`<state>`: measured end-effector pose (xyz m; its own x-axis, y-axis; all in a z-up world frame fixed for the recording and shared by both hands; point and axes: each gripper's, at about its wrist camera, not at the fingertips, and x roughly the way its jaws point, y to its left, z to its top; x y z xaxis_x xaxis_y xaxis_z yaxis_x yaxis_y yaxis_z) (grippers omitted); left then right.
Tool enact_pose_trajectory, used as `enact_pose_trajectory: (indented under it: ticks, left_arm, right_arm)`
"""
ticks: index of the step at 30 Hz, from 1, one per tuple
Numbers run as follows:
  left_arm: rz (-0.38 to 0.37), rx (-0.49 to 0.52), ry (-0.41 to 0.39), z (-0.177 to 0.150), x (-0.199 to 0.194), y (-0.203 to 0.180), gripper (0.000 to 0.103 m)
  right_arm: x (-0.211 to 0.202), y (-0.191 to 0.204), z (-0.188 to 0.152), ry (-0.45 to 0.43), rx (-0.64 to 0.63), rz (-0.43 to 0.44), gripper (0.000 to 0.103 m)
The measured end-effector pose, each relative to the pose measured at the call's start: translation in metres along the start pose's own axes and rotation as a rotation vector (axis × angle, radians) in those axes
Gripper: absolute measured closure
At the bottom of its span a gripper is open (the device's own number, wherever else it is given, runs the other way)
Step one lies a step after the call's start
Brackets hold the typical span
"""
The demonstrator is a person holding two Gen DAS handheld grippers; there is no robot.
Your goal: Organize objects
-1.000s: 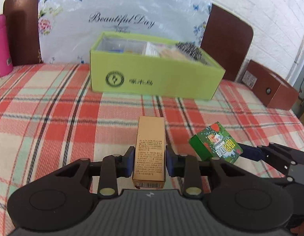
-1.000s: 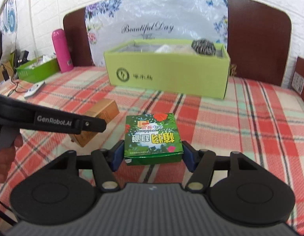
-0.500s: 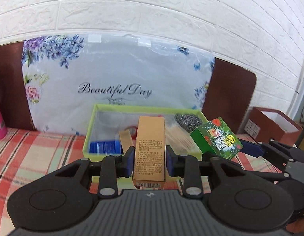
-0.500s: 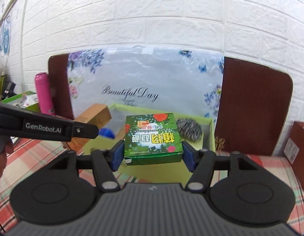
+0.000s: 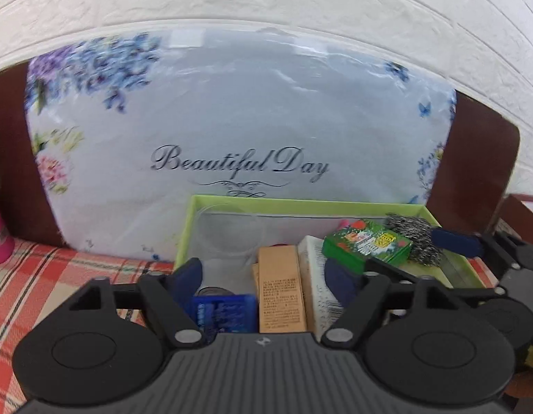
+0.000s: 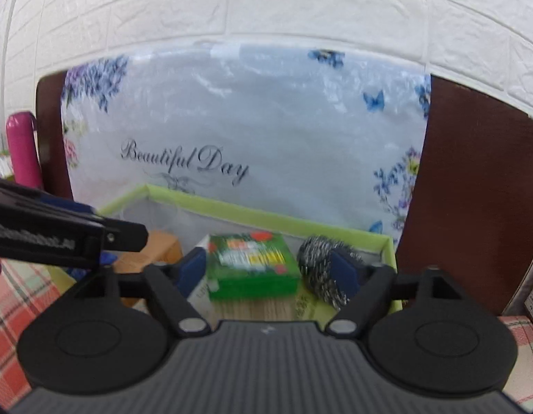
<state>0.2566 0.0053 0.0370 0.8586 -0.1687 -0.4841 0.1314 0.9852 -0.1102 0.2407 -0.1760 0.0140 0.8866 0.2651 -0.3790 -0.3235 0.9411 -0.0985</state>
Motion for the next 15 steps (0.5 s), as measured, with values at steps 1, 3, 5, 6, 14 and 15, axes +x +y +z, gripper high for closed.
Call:
enact_pose_trajectory:
  ticks: [1, 3, 5, 6, 14, 15]
  left_arm:
    - [-0.015, -0.017, -0.021, -0.003, -0.003, 0.005, 0.022]
    - [-0.012, -0.039, -0.024, -0.004, -0.005, 0.011, 0.022]
    - [-0.002, -0.054, -0.018, -0.004, -0.007, 0.012, 0.022]
    - [0.000, -0.061, -0.013, -0.003, -0.008, 0.012, 0.022]
    - [0.036, -0.058, -0.035, -0.006, -0.066, -0.008, 0.008]
    - [0.045, -0.051, -0.025, -0.008, -0.075, -0.011, 0.006]
  right_arm:
    - [-0.003, 0.000, -0.004, -0.009, -0.008, -0.011, 0.015]
    - [-0.010, 0.000, -0.011, -0.018, -0.025, -0.034, 0.011]
    - [-0.015, 0.001, -0.014, -0.019, -0.032, -0.041, 0.006]
    - [-0.019, 0.002, -0.014, -0.018, -0.038, -0.041, 0.004]
    - [-0.086, 0.002, -0.002, -0.063, 0.002, -0.053, 0.000]
    - [-0.097, 0.001, -0.001, -0.060, 0.016, -0.051, 0.000]
